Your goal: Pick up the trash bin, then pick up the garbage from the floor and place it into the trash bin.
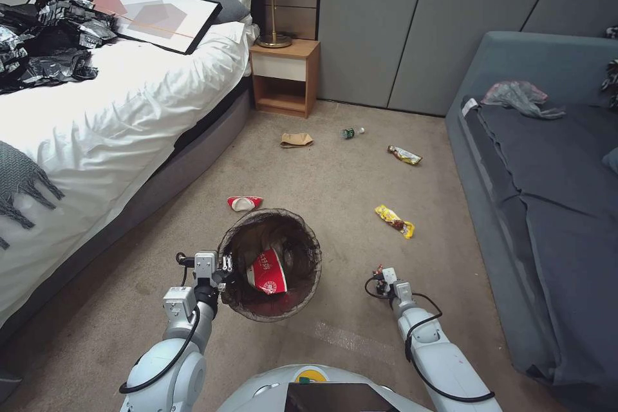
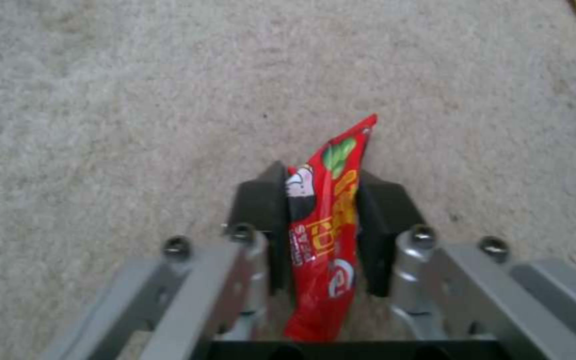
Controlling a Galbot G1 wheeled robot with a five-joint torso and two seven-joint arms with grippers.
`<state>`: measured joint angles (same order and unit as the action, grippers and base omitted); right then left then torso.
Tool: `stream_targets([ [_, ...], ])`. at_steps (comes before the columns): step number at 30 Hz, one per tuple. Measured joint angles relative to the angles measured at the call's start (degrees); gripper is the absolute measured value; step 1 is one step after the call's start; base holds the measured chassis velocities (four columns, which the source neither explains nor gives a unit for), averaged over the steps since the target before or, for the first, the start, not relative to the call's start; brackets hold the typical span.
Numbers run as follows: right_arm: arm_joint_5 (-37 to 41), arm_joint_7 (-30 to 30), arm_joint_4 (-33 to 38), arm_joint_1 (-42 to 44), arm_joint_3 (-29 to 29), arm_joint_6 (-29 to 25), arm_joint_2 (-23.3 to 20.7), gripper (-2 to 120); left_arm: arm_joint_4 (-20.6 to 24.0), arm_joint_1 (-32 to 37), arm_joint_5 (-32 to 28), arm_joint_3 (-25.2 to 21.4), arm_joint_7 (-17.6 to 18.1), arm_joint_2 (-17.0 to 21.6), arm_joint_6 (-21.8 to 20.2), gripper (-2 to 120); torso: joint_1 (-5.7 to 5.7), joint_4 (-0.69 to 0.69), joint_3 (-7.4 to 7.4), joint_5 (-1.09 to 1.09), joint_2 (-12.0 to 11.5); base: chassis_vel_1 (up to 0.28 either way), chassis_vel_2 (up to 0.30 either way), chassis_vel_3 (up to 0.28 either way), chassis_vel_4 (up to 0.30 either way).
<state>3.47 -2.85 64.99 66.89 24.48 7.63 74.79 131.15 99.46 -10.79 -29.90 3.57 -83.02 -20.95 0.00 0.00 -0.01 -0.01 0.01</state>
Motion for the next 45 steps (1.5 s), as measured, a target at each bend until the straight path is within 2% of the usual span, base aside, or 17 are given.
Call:
stream_targets([
  [2, -0.1, 0.0, -0.2, 0.0, 0.0, -0.1, 0.0, 16, 0.0, 0.0, 0.0, 0.0, 0.0, 0.0, 0.0, 2, 0.0, 0.0, 0.0, 0.0, 0.0, 0.0, 0.0, 0.0, 0.0],
  [4, -0.3, -0.1, -0.6, 0.0, 0.0, -0.4, 0.2, 6, 0.0, -0.1, -0.1, -0.1, 0.0, 0.0, 0.0, 2, 0.0, 0.02, 0.0, 0.03, 0.0, 0.0, 0.0, 0.0, 0.0],
  [6, -0.3, -0.1, -0.7, 0.0, 0.0, -0.4, 0.2, 5, 0.0, -0.1, -0.1, -0.1, 0.0, 0.0, 0.0, 2, 0.0, 0.02, 0.0, 0.03, 0.0, 0.0, 0.0, 0.0, 0.0],
  [7, -0.4, -0.1, -0.8, 0.0, 0.0, -0.5, 0.2, 0, 0.0, -0.3, -0.1, -0.1, 0.1, 0.0, 0.0, 2, 0.0, 0.03, 0.0, 0.03, 0.0, 0.0, 0.0, 0.0, 0.0],
  [26, -0.7, 1.7, 0.2, 1.1, 1.6, -3.7, -0.2, 0, 0.2, -0.5, -0.4, -0.1, 0.1, 0.2, -0.1, 2, 0.0, -0.02, 0.02, 0.02, 0.0, 0.0, 0.0, 0.0, 0.0],
  [29, 0.4, 2.1, 7.3, 2.6, 2.2, -5.8, -0.6, 0, 0.2, -0.5, -0.4, 0.1, 0.1, 0.2, -0.1, 2, 0.0, -0.03, 0.02, 0.02, 0.0, 0.0, 0.0, 0.0, 0.0],
  [30, 0.4, 2.1, 7.3, 2.6, 2.2, -5.8, -0.6, 0, 0.2, -0.5, -0.4, 0.1, 0.1, 0.2, -0.1, 2, 0.0, -0.03, 0.02, 0.02, 0.0, 0.0, 0.0, 0.0, 0.0],
  [32, 2.1, 2.1, 14.8, 4.3, 2.5, -8.1, -1.0, 0, -0.1, -0.7, -0.3, 0.4, 0.1, 0.2, -0.1, 2, 0.0, 0.0, 0.02, 0.0, 0.0, 0.0, 0.0, 0.0, 0.0],
  [33, 2.1, 2.1, 14.8, 4.3, 2.5, -8.1, -1.0, 0, -0.1, -0.7, -0.3, 0.4, 0.1, 0.2, -0.1, 2, 0.0, 0.0, 0.02, 0.0, 0.0, 0.0, 0.0, 0.0, 0.0],
  [35, 3.9, 1.0, 24.0, 5.9, 2.7, -11.5, -1.3, 0, -0.3, -0.8, -0.3, 0.8, 0.1, 0.2, -0.3, 2, 0.0, 0.0, 0.02, 0.01, 0.0, 0.0, 0.0, 0.0, 0.0],
  [36, 3.9, 1.0, 24.0, 5.9, 2.7, -11.5, -1.3, 0, -0.3, -0.8, -0.3, 0.8, 0.1, 0.2, -0.3, 2, 0.0, 0.0, 0.02, 0.01, 0.0, 0.0, 0.0, 0.0, 0.0],
  [38, 4.9, -1.1, 32.1, 7.1, 2.5, -14.4, -1.6, 0, -0.5, -0.8, -0.3, 1.1, 0.1, 0.2, -0.4, 2, 0.0, 0.0, 0.01, 0.0, 0.0, 0.0, 0.0, 0.0, 0.0],
  [40, 5.0, -1.6, 34.1, 7.4, 2.5, -14.7, -1.7, 0, -0.5, -0.8, -0.3, 1.1, 0.1, 0.2, -0.4, 2, 0.0, 0.0, 0.01, 0.0, 0.0, 0.0, 0.0, 0.0, 0.0],
  [41, 5.4, -3.7, 39.7, 8.4, 2.3, -15.6, -2.0, 0, -0.5, -0.7, -0.3, 1.2, 0.0, 0.2, -0.5, 2, 0.0, 0.01, 0.01, 0.0, 0.0, 0.0, 0.0, 0.0, 0.0],
  [45, 6.0, -5.7, 43.5, 9.1, 1.9, -16.5, -2.3, 0, -0.5, -0.7, -0.3, 1.2, 0.0, 0.3, -0.5, 2, 0.0, 0.0, 0.01, 0.01, 0.0, 0.0, 0.0, 0.0, 0.0],
])
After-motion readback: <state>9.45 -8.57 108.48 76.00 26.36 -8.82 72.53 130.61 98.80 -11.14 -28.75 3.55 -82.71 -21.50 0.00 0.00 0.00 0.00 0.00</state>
